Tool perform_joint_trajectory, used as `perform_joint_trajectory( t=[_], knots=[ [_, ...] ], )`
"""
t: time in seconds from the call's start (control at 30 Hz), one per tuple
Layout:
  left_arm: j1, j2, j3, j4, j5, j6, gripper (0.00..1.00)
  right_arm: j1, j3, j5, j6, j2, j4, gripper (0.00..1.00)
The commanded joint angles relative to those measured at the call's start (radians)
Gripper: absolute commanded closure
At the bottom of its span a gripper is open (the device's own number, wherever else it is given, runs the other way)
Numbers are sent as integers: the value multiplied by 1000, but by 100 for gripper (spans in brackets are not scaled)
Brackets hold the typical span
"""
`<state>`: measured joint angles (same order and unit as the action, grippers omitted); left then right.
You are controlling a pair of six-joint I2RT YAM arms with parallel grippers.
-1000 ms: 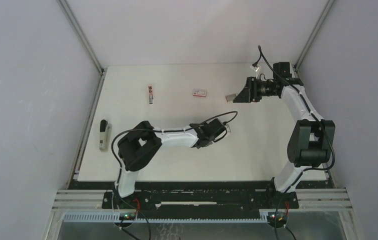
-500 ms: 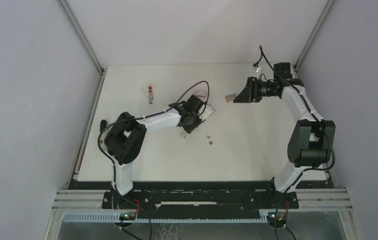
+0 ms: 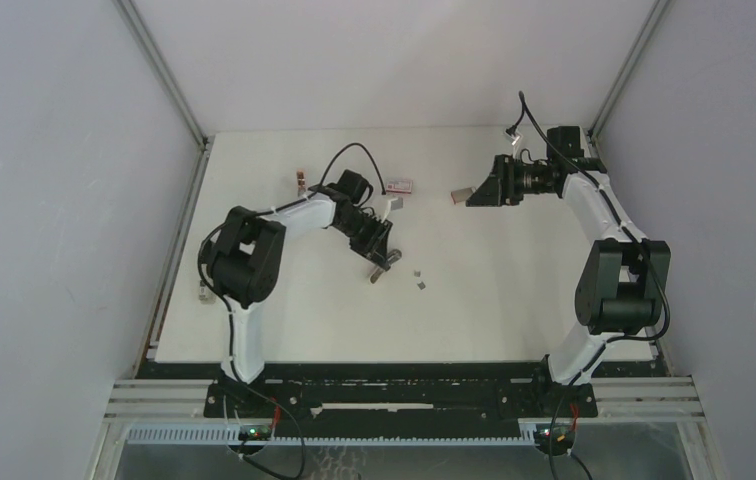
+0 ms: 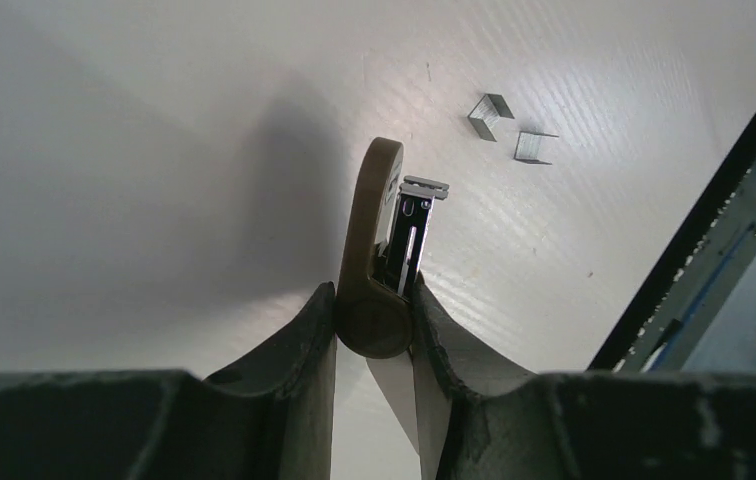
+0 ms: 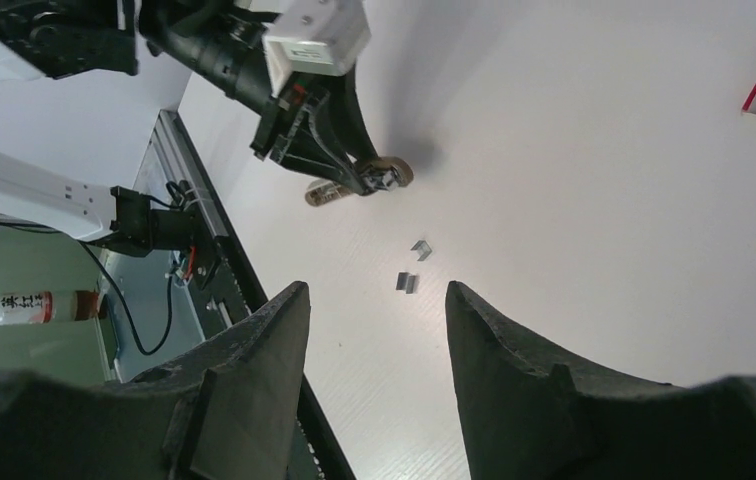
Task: Unload the staples from the stapler
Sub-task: Place the stapler at the center of the board.
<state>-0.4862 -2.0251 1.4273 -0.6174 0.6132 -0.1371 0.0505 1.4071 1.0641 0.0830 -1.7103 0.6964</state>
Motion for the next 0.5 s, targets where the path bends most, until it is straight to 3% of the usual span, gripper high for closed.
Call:
perform_joint_trajectory(
  t=[0.0, 0.13, 0.27, 0.47],
  knots=[
    [-5, -49, 41, -19, 132, 60, 77, -17, 0, 31, -9, 6, -30, 47],
    [-5, -72, 44, -16, 128, 80, 76, -55, 0, 28, 8, -10, -26, 47],
    [25, -78, 39, -11, 117, 88, 65, -108, 1, 12, 25, -32, -29, 46],
    [45, -72, 33, 2, 83, 103, 57, -177, 16, -18, 60, -59, -7, 46]
  ],
)
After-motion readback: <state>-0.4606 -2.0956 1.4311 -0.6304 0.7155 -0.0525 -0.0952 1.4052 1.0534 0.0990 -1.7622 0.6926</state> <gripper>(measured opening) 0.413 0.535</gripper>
